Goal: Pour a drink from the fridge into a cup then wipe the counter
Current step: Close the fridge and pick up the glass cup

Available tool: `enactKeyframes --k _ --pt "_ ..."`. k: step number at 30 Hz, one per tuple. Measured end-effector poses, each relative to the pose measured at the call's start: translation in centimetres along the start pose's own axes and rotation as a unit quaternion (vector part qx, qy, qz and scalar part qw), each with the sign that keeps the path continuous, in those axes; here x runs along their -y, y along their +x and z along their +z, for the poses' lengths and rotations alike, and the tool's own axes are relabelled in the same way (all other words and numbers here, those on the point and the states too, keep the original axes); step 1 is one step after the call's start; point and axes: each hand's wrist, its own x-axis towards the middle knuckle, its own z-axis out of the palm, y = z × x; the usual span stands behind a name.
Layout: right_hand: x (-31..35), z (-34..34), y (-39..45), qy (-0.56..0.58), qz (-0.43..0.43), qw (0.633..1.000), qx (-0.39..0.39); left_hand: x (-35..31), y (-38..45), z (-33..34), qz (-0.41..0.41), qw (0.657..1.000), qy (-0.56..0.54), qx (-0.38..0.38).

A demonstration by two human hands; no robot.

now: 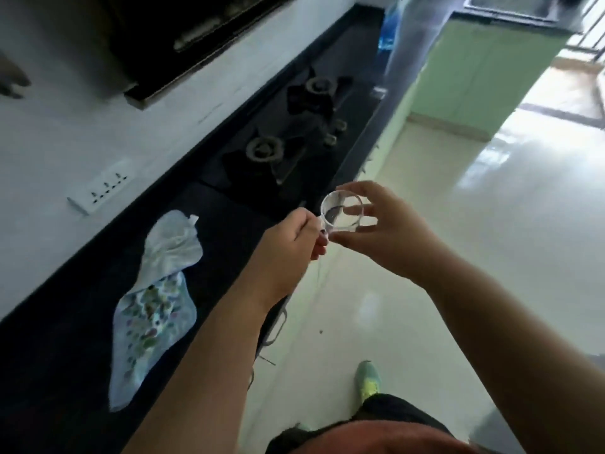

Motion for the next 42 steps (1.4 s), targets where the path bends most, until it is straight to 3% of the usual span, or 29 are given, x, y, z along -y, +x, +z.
enactKeyframes --k 7,11,20,29,42 --pt "-6.8 -12.0 -4.1 0.016 0.083 0.986 -0.142 -7.8 6.7 11.9 0.057 0.984 0.086 0.148" --pt "-11.4 -18.6 -5.0 0.025 0.109 0.976 -0.185 -11.5 9.8 19.4 0.103 0.963 0.142 0.203" --pt "-20.9 -30.4 -4.3 0.027 0.138 0.966 -0.217 -16.5 17.2 32.4 0.151 0.94 0.198 0.231" --pt "-27.4 -39.1 3.0 -0.018 0.178 0.964 -0.195 -19.2 27.8 40.6 0.139 0.939 0.173 0.261" --pt "-35.7 -53.2 20.5 -0.042 0.242 0.932 -0.265 -27.4 52.5 51.4 0.21 0.877 0.246 0.356"
